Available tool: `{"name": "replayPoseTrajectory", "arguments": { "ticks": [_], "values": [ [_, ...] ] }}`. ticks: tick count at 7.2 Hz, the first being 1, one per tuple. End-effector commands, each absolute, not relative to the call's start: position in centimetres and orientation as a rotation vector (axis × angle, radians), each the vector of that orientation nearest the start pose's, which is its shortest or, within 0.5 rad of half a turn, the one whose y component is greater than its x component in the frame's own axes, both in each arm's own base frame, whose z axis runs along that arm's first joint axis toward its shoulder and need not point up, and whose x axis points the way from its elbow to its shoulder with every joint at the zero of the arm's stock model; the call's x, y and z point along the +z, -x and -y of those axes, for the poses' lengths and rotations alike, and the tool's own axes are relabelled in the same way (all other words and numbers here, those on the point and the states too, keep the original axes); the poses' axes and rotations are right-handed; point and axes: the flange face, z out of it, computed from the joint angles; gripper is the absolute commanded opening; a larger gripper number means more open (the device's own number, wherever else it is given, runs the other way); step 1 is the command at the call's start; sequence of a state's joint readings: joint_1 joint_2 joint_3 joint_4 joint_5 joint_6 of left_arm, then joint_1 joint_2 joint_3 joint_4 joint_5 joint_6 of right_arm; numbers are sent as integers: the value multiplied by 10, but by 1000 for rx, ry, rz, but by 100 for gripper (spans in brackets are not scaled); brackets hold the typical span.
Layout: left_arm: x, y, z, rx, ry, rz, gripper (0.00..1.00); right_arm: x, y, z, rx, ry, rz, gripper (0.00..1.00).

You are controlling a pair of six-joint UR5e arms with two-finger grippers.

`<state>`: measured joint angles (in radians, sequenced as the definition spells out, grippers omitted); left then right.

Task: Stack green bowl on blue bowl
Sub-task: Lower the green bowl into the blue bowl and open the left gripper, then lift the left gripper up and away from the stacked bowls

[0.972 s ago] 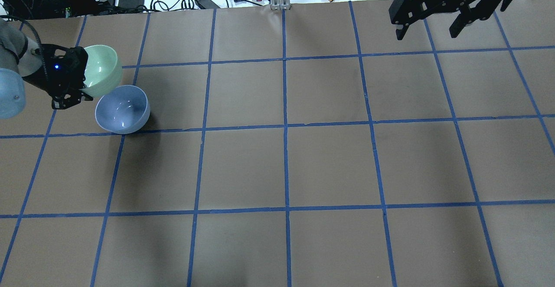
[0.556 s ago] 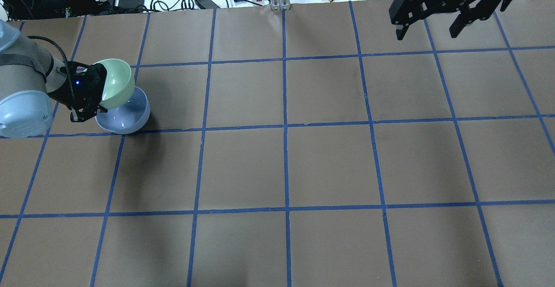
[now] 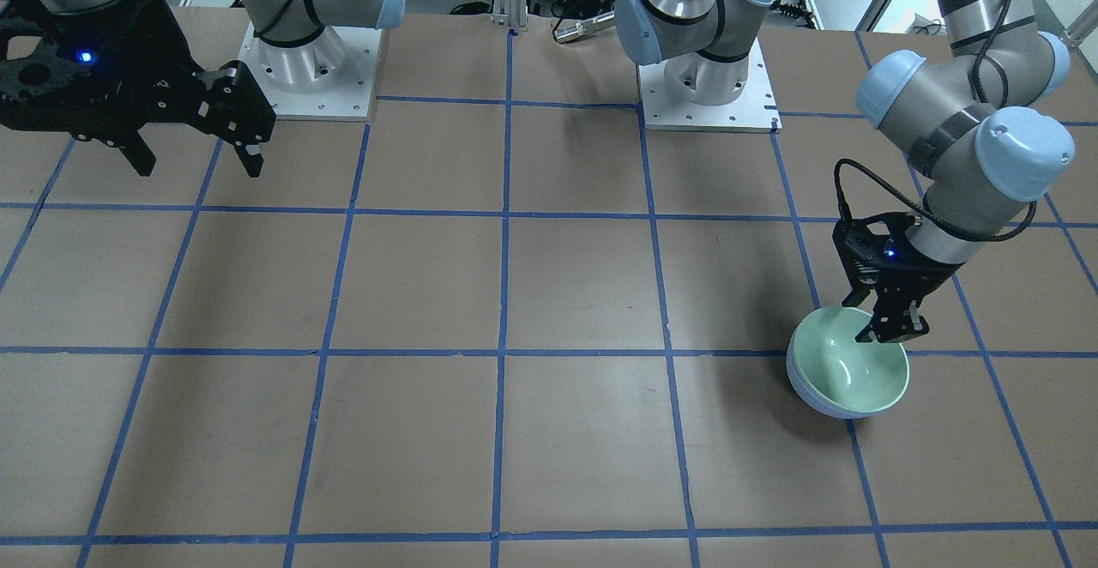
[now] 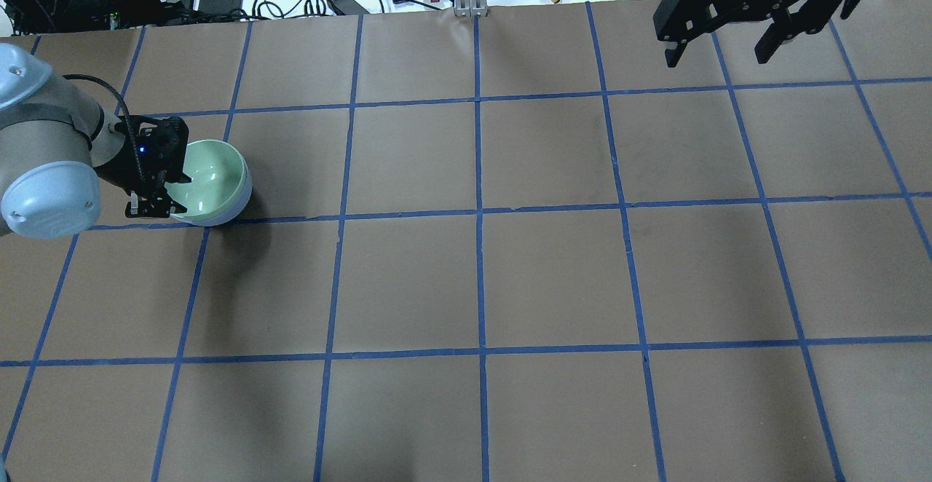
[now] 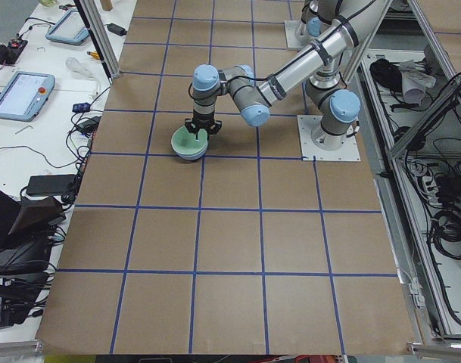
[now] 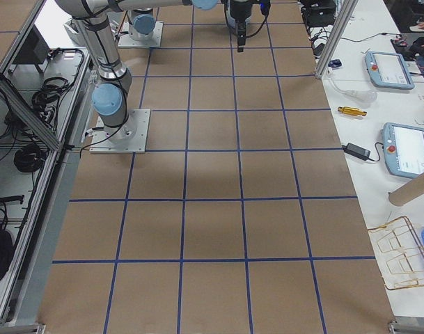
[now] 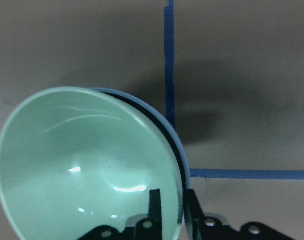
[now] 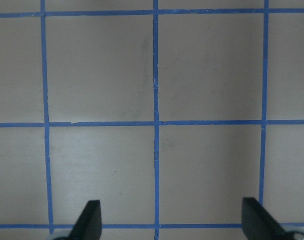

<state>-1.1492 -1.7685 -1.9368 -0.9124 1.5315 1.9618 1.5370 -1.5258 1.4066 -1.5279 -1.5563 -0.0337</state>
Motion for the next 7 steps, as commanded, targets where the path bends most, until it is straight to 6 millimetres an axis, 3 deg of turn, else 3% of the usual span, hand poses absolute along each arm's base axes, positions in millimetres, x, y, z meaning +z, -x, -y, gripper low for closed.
{"name": "replayPoseTrajectory", "arguments": {
  "ticks": [1,3,5,7],
  "values": [
    [333,-92,534,-53,-2100,-2242,88,541,-117,520,-118,1,-3128,100],
    [424,-87,524,-12,-1929,-2469,88,541,-117,520,-118,1,-3128,100],
    [497,-60,512,-95,-1755,-2580,88,542,-117,520,-121,1,-3128,100],
    [511,-36,498,-95,-1470,-2782,94,542,-117,520,-121,3,-3127,100]
  ]
}}
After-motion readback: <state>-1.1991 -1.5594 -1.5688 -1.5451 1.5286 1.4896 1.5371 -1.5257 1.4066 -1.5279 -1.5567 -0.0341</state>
